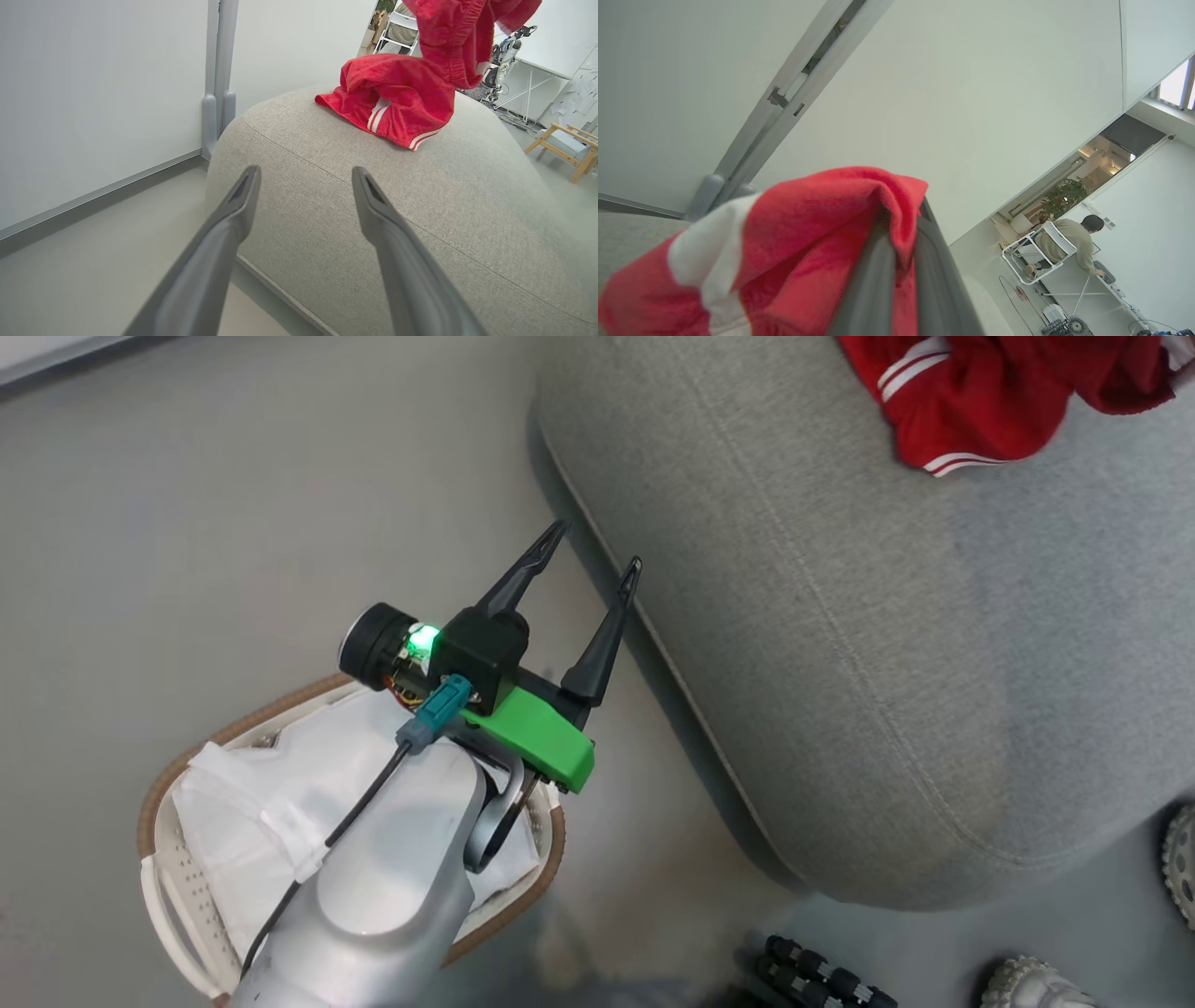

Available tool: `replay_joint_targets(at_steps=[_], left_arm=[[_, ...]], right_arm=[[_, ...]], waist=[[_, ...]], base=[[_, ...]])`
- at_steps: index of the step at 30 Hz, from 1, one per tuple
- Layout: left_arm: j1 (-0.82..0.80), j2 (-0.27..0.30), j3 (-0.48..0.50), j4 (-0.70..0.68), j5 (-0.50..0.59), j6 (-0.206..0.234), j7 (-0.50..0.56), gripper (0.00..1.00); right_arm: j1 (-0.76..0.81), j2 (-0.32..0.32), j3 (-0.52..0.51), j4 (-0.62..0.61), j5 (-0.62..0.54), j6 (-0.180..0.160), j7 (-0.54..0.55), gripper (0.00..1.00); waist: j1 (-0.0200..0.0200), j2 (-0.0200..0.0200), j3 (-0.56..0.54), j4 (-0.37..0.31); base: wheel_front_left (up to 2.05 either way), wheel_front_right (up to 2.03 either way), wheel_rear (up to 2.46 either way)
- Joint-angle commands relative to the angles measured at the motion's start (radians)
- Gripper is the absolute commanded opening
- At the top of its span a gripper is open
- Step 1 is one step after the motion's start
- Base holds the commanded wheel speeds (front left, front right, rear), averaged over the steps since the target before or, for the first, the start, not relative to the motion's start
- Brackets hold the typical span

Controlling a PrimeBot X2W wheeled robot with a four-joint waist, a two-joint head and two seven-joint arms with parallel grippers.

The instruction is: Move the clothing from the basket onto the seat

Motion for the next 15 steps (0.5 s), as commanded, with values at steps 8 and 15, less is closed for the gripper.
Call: replay_joint_targets(at_steps=[8,15], left_arm=[[-0.055,0.011,-0.005,-0.003,0.012,-0.004,0.0,1.0],[-0.047,0.014,0.008,-0.002,0.017,-0.004,0.0,1.0]], right_arm=[[0.059,0.087,-0.101,0.159,-0.045,-0.001,0.0,0.0],[0.135,0.152,-0.215,0.269,-0.058,-0.001,0.0,0.0]], waist=[[-0.0001,-0.0001,0.187,0.169],[-0.0001,-0.0001,0.199,0.184]], base=[[0.0,0.0,0.0],[0.0,0.0,0.0]])
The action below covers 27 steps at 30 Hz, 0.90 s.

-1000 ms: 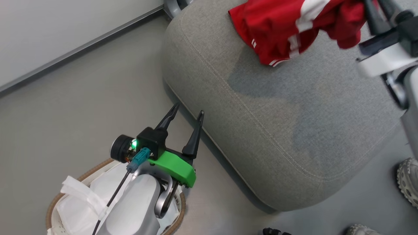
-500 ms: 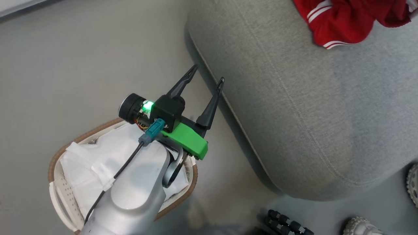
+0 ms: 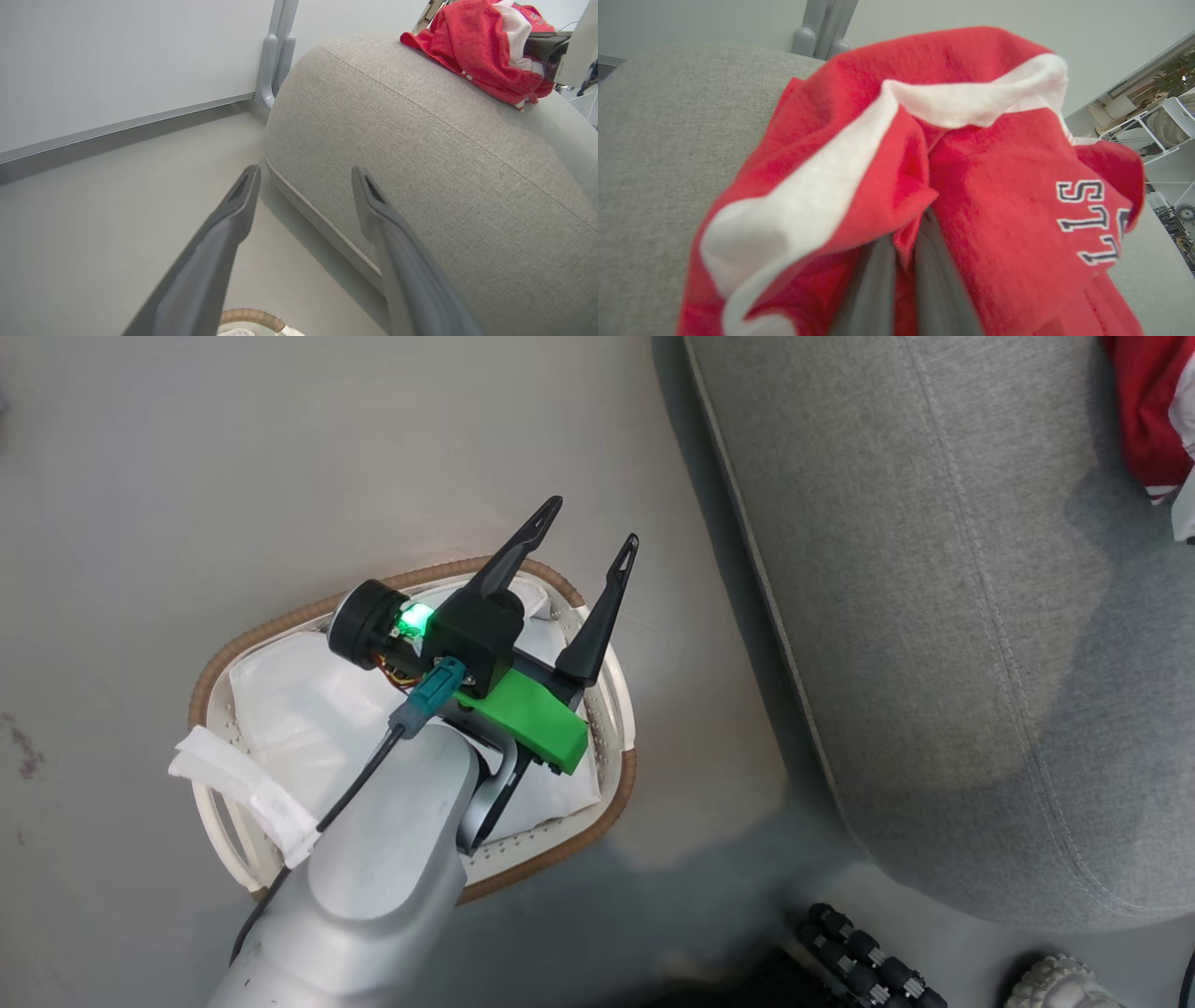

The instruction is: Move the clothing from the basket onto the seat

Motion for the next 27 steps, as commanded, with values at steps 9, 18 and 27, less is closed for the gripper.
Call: replay_joint_targets(at_steps=[9,18,27], left_arm=[[0.026,0.0,0.014,0.013,-0.008,-0.004,0.0,1.0],[0.096,-0.01,0.025,0.014,-0.041,-0.004,0.0,1.0],[0.202,-0.017,0.044,0.006,-0.052,-0.004,0.0,1.0]], right_arm=[[0.102,0.037,-0.086,-0.01,0.007,-0.001,0.0,1.0],[0.264,0.051,-0.108,-0.173,0.056,-0.001,0.0,1.0],[0.41,0.088,-0.099,-0.333,0.08,-0.001,0.0,1.0]], waist=[[-0.0002,-0.0001,-0.053,-0.001],[-0.0002,-0.0001,-0.209,-0.022],[-0.0002,-0.0001,-0.361,-0.018]], base=[[0.0,0.0,0.0],[0.0,0.0,0.0],[0.0,0.0,0.0]])
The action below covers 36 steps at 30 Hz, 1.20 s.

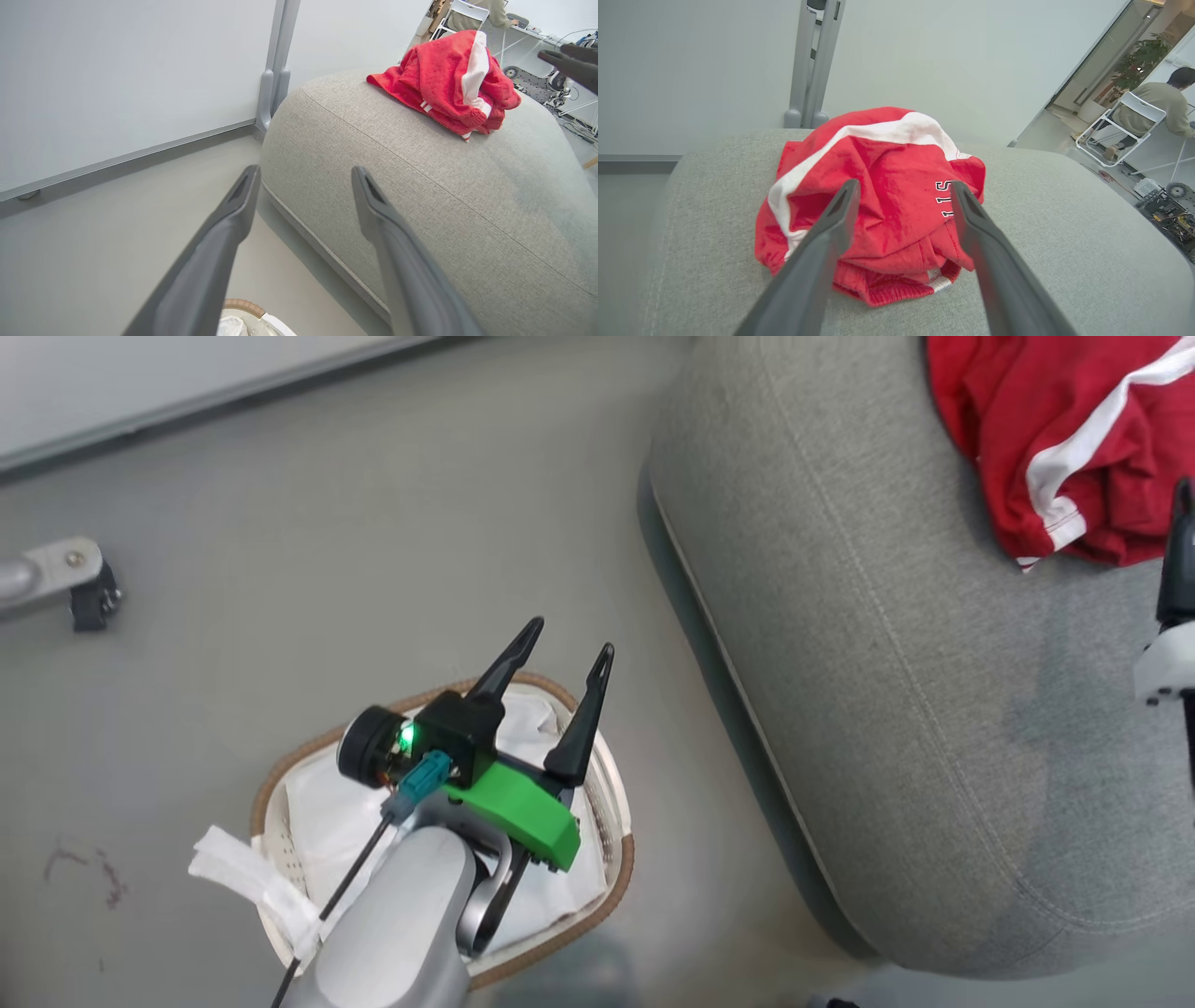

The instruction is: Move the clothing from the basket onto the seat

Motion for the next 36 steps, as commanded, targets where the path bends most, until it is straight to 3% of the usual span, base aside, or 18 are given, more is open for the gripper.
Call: replay_joint_targets(at_steps=[1,14,26,36], left_arm=[[0.03,0.001,0.007,-0.001,-0.003,-0.004,0.0,1.0],[0.164,-0.003,0.151,-0.018,0.025,0.0,0.0,1.0],[0.247,-0.003,0.327,-0.051,0.073,0.071,0.0,1.0],[0.332,-0.003,0.438,-0.047,0.113,0.104,0.0,1.0]], right_arm=[[0.037,0.009,0.004,-0.017,0.01,-0.001,0.0,1.0],[0.165,0.095,0.12,-0.117,0.077,-0.001,0.0,1.0],[0.209,0.19,0.206,-0.142,0.097,-0.001,0.0,1.0],[0.272,0.221,0.251,-0.109,0.089,-0.001,0.0,1.0]], waist=[[0.0,-0.0001,-0.096,0.001],[0.0,-0.0001,-0.21,0.102],[0.0,-0.0001,-0.247,0.213],[0.0,-0.0001,-0.304,0.261]], base=[[0.0,0.0,0.0],[0.0,0.0,0.0],[0.0,0.0,0.0],[0.0,0.0,0.0]])
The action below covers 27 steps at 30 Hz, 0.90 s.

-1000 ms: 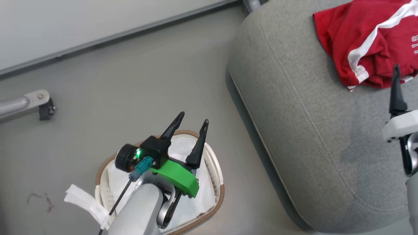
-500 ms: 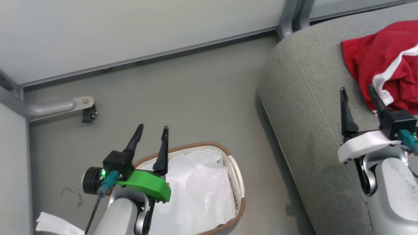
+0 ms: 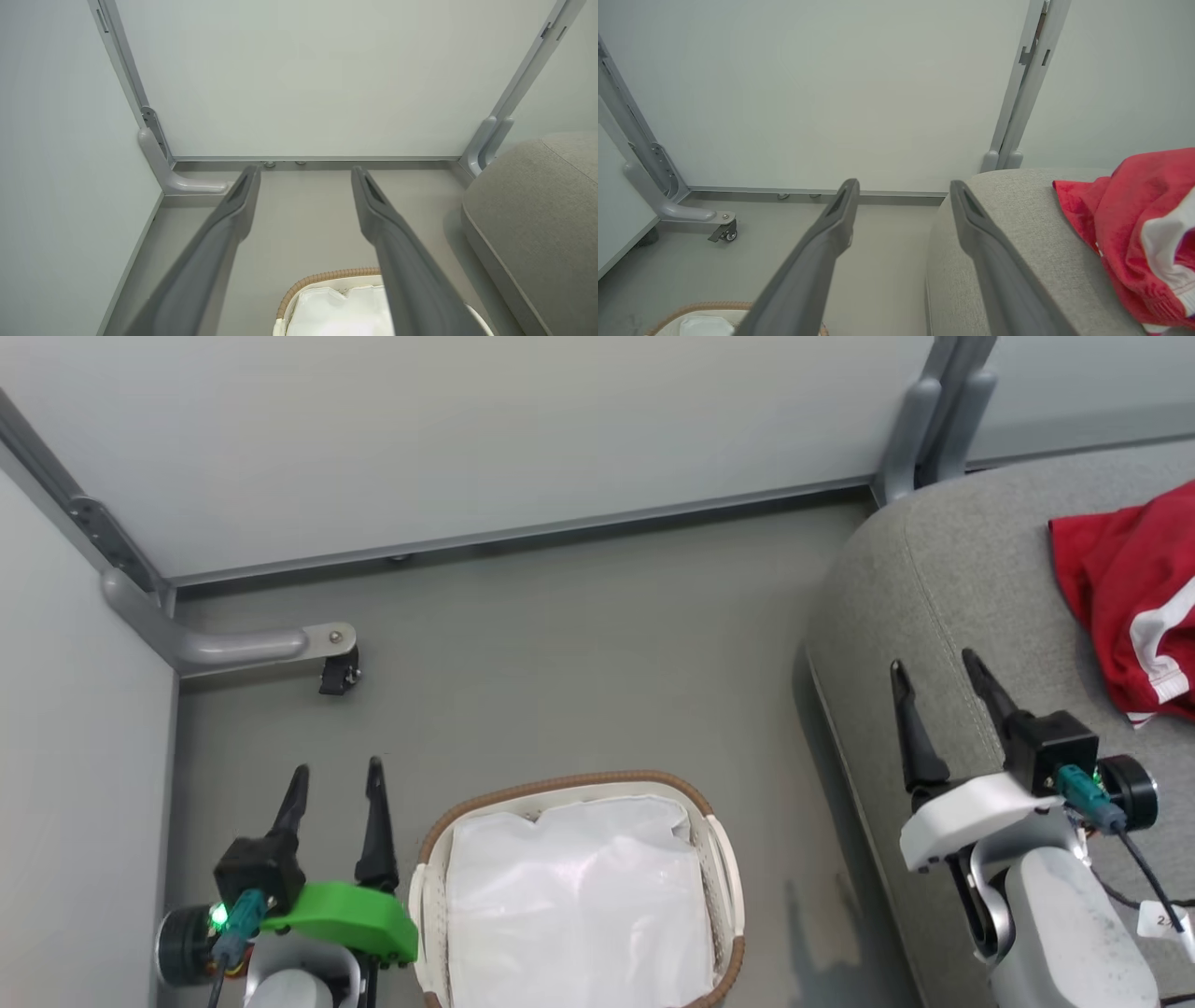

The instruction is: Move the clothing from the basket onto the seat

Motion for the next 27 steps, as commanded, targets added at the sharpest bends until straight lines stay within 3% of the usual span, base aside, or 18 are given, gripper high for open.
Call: replay_joint_targets(at_steps=[1,14,15,19,27], left_arm=[[0.028,0.002,0.009,0.001,0.011,0.003,0.0,1.0],[0.132,0.003,0.043,0.001,-0.045,-0.014,0.0,1.0],[0.122,0.0,0.039,0.008,-0.045,-0.013,0.0,0.0],[0.123,-0.003,0.038,0.039,-0.054,-0.013,0.003,0.0],[0.11,-0.002,0.064,0.02,-0.213,-0.024,0.05,0.0]], right_arm=[[0.022,-0.002,0.003,0.008,0.001,-0.001,0.0,1.0],[0.128,0.002,0.042,0.038,0.03,-0.001,0.0,1.0],[0.12,0.006,0.043,0.038,0.028,0.0,0.0,0.0],[0.139,0.014,0.041,0.071,0.034,0.0,0.004,0.0],[0.14,0.013,0.019,0.052,0.217,0.0,0.055,0.0]], waist=[[0.0001,0.0,-0.028,0.019],[0.0001,0.0,-0.091,0.033],[0.0001,0.0,-0.09,0.032],[0.0001,0.0,-0.091,0.033],[0.0001,0.0,-0.094,0.033]], base=[[0.0,0.0,0.0],[0.0,0.0,0.0],[0.0,0.0,0.0],[0.0,0.0,0.0],[0.0,0.0,0.0]])
